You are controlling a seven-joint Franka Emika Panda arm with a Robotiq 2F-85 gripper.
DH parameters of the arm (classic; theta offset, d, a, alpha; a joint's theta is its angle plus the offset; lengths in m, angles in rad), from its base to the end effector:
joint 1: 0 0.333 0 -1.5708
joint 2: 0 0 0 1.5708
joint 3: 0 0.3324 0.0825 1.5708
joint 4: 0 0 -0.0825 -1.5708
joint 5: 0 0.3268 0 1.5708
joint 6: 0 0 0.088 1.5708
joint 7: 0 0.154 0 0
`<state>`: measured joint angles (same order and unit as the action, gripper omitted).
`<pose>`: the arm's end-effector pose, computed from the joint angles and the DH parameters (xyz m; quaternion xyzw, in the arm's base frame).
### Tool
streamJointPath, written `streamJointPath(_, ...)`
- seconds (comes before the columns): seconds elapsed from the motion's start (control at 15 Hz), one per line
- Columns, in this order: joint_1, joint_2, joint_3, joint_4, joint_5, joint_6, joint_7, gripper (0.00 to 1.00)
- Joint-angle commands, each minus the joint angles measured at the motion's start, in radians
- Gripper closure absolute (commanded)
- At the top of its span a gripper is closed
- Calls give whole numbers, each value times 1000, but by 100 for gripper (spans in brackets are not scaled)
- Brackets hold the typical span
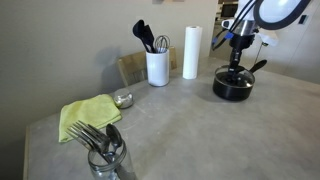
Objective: Pick the lid and put it on the pot
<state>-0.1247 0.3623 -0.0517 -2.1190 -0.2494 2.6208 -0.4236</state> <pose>0.5604 -0.0993 0.2671 0.9684 0.2267 0.0424 0.0950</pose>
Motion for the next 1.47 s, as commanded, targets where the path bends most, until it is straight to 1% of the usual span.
streamJointPath(0.0,5,-17,-3,-7,6,-58,37,88)
streamJointPath(0.13,-17,-5,23,22,71,-143,6,88)
streamJointPath(0.2,-29,4,36,45,116,-203,-14,88)
streamJointPath(0.33,-45,19,45,89,196,-299,-36,88)
streamJointPath(0.47,-55,31,45,119,256,-366,-48,88)
streamJointPath(0.6,-63,42,42,141,294,-393,-53,88)
streamJointPath(0.8,-72,44,38,147,319,-372,-56,88)
streamJointPath(1.13,-74,22,43,112,319,-282,-80,88)
streamJointPath(1.4,-73,12,50,62,304,-182,-121,88)
